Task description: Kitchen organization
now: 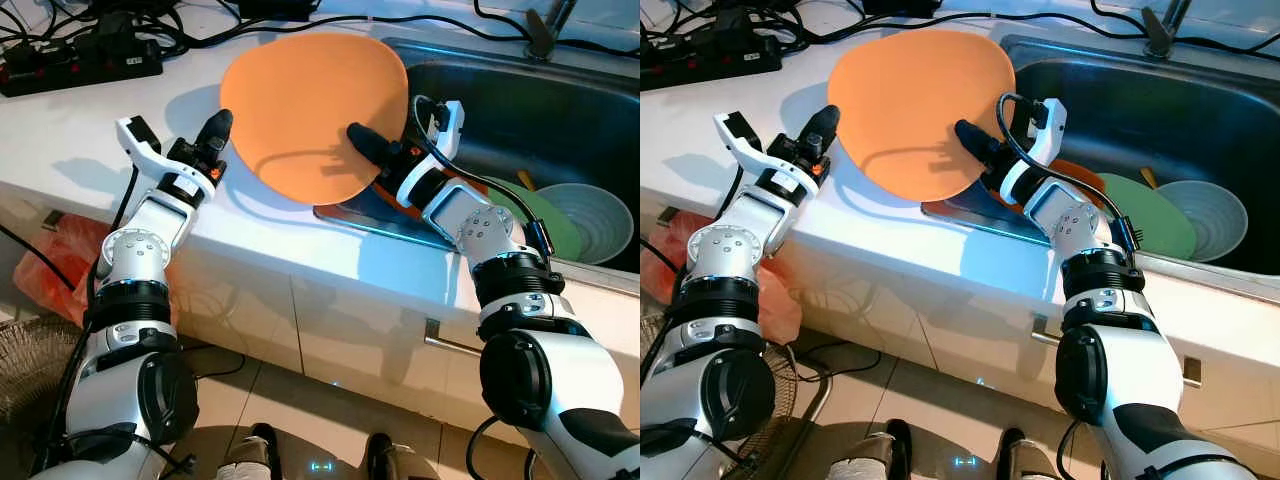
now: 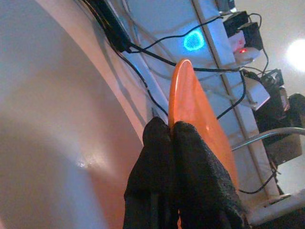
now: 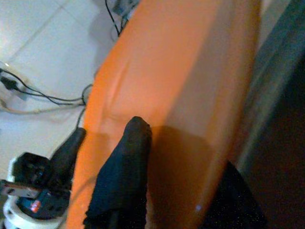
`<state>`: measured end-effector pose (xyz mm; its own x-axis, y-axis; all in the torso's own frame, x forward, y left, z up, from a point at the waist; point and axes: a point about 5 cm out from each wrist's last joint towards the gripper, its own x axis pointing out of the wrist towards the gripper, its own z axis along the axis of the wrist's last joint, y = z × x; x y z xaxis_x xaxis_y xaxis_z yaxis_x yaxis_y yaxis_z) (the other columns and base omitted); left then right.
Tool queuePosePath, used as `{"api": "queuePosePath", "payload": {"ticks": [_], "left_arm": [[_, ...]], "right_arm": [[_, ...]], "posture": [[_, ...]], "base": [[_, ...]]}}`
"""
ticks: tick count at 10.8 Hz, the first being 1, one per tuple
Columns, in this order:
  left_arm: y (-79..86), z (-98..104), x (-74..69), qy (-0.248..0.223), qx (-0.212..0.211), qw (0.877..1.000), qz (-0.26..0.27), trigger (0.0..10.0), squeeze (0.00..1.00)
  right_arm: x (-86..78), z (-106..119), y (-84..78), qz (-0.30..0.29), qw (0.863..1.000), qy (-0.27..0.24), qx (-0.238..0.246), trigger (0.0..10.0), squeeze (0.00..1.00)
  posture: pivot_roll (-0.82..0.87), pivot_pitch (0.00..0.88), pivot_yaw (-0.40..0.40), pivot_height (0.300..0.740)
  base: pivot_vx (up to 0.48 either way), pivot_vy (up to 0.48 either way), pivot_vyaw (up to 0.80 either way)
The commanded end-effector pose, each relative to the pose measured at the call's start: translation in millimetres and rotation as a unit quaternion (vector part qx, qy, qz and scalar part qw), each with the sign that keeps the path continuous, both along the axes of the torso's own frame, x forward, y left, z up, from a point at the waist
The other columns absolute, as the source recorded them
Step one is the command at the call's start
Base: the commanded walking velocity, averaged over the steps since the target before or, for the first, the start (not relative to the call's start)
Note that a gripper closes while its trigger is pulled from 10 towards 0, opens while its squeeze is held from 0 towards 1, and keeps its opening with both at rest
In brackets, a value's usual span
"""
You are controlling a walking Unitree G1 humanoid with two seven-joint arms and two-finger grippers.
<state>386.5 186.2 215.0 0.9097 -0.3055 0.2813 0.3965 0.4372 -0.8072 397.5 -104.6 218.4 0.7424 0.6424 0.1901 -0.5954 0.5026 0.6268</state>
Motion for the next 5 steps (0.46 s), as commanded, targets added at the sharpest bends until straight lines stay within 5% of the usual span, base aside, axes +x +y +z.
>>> {"api": "queuePosePath", "payload": {"ticks": [1, 3, 4, 5], "left_arm": [[-7.7, -57.2, -7.5, 0.123, 0.015, 0.992, -0.012, 10.0, 0.0], [-8.7, -57.7, -6.8, 0.124, 0.022, 0.992, -0.013, 10.0, 0.0], [-11.2, -56.4, -6.7, 0.122, 0.028, 0.992, -0.021, 10.0, 0.9], [-13.4, -55.1, -6.6, 0.119, 0.03, 0.992, -0.028, 10.0, 1.0]], "right_arm": [[-1.6, -7.2, 7.6, 0.015, 1.0, 0.012, -0.001, 0.0, 0.0], [-1.8, -8.3, 4.1, 0.014, 1.0, 0.014, -0.01, 0.0, 0.0], [-1.8, -8.3, 1.6, 0.012, 1.0, 0.013, -0.011, 0.0, 0.0], [-1.7, -8.2, 0.8, 0.012, 1.0, 0.013, -0.012, 0.0, 0.0]], "posture": [[0.08, 0.233, 0.014, 0.74], [0.08, 0.225, 0.014, 0.74], [0.08, 0.221, 0.014, 0.74], [0.08, 0.218, 0.014, 0.74]], "base": [[0.0, 0.0, 0.0], [0.0, 0.0, 0.0], [0.0, 0.0, 0.0], [0.0, 0.0, 0.0]]}}
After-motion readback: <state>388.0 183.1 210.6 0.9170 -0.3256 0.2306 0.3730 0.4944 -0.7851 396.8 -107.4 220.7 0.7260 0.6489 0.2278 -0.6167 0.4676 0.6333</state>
